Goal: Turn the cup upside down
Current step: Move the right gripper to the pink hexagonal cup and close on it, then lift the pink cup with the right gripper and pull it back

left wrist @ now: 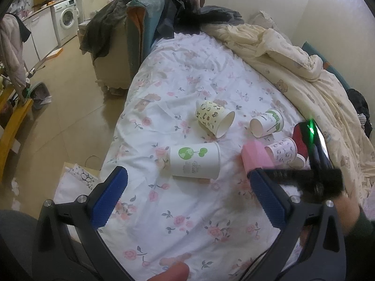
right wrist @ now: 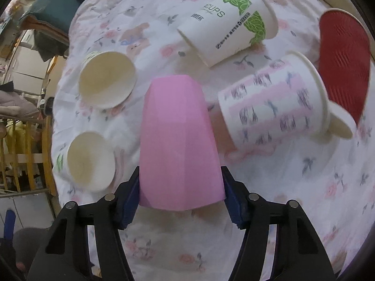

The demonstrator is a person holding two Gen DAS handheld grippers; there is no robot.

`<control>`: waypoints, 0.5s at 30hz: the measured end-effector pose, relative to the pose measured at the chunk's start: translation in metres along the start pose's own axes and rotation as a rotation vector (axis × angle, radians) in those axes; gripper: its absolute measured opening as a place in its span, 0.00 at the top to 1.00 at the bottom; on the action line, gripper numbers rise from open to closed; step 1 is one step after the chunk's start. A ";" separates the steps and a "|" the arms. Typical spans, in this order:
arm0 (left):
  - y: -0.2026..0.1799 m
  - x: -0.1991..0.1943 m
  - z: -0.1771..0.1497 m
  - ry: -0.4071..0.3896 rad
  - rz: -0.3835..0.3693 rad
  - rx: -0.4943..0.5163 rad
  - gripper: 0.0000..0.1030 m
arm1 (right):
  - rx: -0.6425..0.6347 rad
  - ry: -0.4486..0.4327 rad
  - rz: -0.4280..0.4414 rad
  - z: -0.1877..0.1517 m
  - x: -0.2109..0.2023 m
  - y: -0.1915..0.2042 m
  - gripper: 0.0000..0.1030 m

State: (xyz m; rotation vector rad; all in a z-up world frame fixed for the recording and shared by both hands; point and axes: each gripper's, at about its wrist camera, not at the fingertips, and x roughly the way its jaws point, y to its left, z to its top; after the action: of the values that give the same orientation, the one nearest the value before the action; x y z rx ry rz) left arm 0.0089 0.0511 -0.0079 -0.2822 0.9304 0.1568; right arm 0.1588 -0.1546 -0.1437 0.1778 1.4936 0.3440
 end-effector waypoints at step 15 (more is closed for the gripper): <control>-0.005 -0.006 -0.003 -0.012 -0.003 0.019 0.00 | 0.030 0.047 0.042 -0.120 -0.016 -0.007 0.37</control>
State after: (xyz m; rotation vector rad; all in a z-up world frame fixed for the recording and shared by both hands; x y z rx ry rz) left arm 0.0045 0.0451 -0.0041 -0.2650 0.9192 0.1463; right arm 0.0400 -0.1780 -0.1402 0.2263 1.5436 0.3620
